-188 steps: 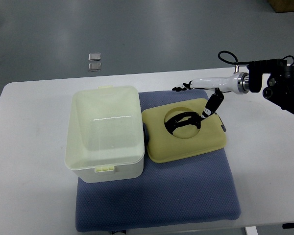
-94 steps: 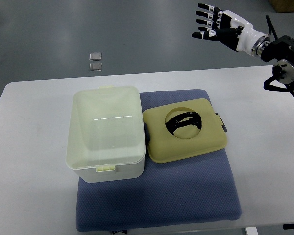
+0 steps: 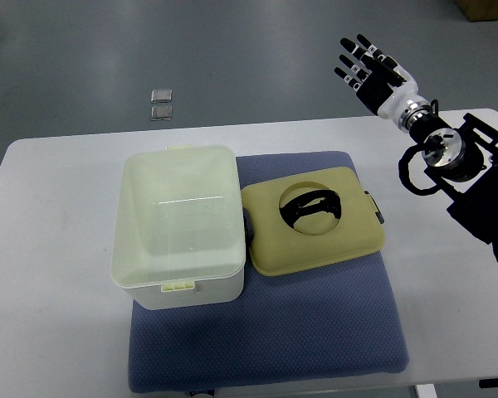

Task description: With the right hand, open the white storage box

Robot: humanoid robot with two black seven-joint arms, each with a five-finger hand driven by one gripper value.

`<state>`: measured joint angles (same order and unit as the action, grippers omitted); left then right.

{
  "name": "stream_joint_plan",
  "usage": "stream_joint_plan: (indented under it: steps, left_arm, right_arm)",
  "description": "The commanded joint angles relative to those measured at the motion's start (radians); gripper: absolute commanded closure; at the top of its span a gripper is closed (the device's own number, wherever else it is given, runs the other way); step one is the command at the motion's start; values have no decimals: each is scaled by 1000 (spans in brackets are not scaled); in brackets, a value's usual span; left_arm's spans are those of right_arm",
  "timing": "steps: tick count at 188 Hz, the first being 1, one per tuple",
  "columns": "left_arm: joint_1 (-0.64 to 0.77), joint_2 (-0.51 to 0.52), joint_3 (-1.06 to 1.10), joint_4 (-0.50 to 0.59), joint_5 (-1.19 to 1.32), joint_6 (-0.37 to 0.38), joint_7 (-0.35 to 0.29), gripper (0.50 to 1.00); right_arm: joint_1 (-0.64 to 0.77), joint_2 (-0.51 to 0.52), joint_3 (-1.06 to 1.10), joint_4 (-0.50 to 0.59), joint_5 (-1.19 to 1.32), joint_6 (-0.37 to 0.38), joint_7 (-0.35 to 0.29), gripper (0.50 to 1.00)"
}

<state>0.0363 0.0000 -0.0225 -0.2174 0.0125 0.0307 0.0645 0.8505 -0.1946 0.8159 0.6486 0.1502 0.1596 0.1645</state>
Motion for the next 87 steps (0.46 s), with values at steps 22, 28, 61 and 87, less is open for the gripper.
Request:
stream_joint_plan:
  steps: [22, 28, 61, 87]
  left_arm:
    - [1, 0, 1, 0, 0, 0, 0, 500]
    - [1, 0, 1, 0, 0, 0, 0, 500]
    - [1, 0, 3, 0, 0, 0, 0, 500]
    - [-1, 0, 1, 4, 0, 0, 0, 500]
  right_arm:
    - [-76, 43, 77, 0, 0, 1, 20, 544]
    - [-80, 43, 77, 0, 0, 1, 20, 544]
    - [-85, 50, 75, 0, 0, 4, 21, 544]
    - [-97, 52, 75, 0, -1, 18, 53, 544]
